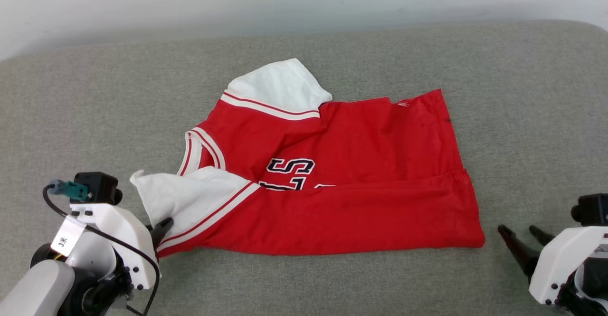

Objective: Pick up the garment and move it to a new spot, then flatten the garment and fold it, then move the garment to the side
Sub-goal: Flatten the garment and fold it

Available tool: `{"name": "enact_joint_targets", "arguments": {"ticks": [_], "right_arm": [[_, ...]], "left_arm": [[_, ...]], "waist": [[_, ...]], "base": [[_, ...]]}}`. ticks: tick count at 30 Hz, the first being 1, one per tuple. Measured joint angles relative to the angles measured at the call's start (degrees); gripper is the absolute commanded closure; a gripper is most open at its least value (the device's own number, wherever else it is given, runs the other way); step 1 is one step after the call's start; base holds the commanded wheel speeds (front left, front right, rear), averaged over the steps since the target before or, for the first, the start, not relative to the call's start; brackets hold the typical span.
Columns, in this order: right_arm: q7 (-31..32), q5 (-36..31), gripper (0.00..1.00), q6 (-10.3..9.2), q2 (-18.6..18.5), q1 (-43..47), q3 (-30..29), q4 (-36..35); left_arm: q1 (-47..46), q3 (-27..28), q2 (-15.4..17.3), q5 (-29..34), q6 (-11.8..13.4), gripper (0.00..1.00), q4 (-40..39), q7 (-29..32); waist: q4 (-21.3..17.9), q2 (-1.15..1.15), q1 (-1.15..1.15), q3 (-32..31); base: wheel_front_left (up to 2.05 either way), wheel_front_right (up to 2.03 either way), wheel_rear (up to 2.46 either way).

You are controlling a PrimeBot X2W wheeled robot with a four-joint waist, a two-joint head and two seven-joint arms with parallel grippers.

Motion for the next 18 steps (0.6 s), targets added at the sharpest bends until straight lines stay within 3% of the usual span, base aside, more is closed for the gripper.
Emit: {"name": "enact_joint_targets", "arguments": {"ticks": [4, 18], "right_arm": [[5.97, 1.48, 0.00, 0.00, -0.35, -0.88, 2.30, -0.65], [8.80, 2.91, 0.00, -0.01, -0.13, -6.93, 8.95, 5.64]], "left_arm": [[-0.50, 0.10, 0.13, 0.32, 0.43, 1.00, -2.12, -0.15], [-1.27, -0.05, -0.75, 0.23, -0.15, 1.00, -2.78, -1.24]], "waist": [[0.56, 0.00, 0.00, 1.19], [2.49, 0.00, 0.00, 6.40]], "base": [[0.00, 0.00, 0.00], [0.00, 0.00, 0.00]]}}
